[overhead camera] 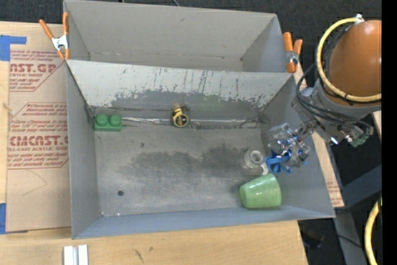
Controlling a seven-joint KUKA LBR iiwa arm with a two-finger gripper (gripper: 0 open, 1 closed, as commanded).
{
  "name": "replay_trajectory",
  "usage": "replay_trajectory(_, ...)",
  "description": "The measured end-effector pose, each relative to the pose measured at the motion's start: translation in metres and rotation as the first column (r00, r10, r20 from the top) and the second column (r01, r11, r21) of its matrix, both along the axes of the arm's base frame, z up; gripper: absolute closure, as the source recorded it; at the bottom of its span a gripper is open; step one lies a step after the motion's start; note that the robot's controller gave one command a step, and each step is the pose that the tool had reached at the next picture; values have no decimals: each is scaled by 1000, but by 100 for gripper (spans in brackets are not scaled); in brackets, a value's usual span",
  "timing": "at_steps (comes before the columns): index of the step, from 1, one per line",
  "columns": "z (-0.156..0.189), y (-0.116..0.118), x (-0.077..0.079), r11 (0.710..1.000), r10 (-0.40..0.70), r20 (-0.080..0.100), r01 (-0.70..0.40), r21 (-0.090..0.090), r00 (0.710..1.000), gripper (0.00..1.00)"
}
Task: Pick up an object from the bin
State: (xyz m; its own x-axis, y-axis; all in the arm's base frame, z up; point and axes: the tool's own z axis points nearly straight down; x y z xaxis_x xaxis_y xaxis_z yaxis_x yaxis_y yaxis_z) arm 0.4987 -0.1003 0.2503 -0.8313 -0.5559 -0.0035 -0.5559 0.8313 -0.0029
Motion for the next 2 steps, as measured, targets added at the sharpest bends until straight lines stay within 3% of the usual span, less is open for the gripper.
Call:
replay_trajectory(1,-64,-32,1,923,384,-7,-384,4,923,100)
replay_trajectory(2,45,-44,15,935,356,4,-356,-5,935,100)
